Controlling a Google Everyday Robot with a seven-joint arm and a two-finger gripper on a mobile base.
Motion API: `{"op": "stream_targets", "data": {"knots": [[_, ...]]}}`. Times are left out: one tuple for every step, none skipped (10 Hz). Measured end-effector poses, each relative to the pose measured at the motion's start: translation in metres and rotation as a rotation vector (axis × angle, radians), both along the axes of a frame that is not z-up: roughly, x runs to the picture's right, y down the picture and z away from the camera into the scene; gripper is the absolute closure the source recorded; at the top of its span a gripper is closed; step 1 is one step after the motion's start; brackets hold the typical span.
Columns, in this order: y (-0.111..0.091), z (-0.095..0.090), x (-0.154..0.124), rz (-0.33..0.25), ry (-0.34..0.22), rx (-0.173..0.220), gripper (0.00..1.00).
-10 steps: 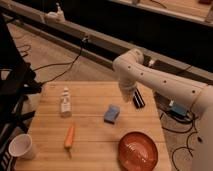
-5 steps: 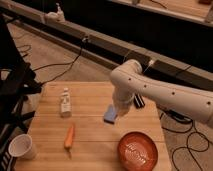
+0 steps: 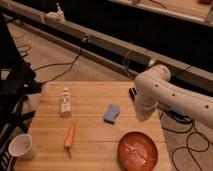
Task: Move the arm in a circular motion
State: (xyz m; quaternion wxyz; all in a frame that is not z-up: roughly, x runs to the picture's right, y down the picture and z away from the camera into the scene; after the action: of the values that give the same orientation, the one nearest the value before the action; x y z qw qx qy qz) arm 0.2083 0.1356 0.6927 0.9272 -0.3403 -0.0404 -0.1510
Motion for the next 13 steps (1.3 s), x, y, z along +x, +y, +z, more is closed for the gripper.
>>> {"op": "stream_targets", "data": {"knots": [[-0.009,0.008,0.022,0.035,0.056,0.007,1.0],[-0.032,0.03,0.041,0.072,0.124,0.021,1.0],[-0.044,0.042,0.034,0.074,0.127,0.028,1.0],[-0.054,0.053,0.014,0.067,0.103,0.03,1.0],[-0.06,0.062,-0.01,0.052,0.071,0.028,1.0],[-0.063,0.068,-0.041,0.027,0.02,0.022,1.0],[-0.062,0.069,-0.063,0.009,-0.023,0.013,1.0],[-0.057,0.067,-0.091,-0.013,-0.084,0.0,1.0],[-0.048,0.06,-0.117,-0.042,-0.153,-0.023,1.0],[-0.037,0.051,-0.133,-0.07,-0.203,-0.041,1.0],[-0.026,0.041,-0.142,-0.099,-0.243,-0.056,1.0],[-0.016,0.028,-0.146,-0.131,-0.281,-0.066,1.0],[-0.007,0.015,-0.144,-0.149,-0.301,-0.071,1.0]]}}
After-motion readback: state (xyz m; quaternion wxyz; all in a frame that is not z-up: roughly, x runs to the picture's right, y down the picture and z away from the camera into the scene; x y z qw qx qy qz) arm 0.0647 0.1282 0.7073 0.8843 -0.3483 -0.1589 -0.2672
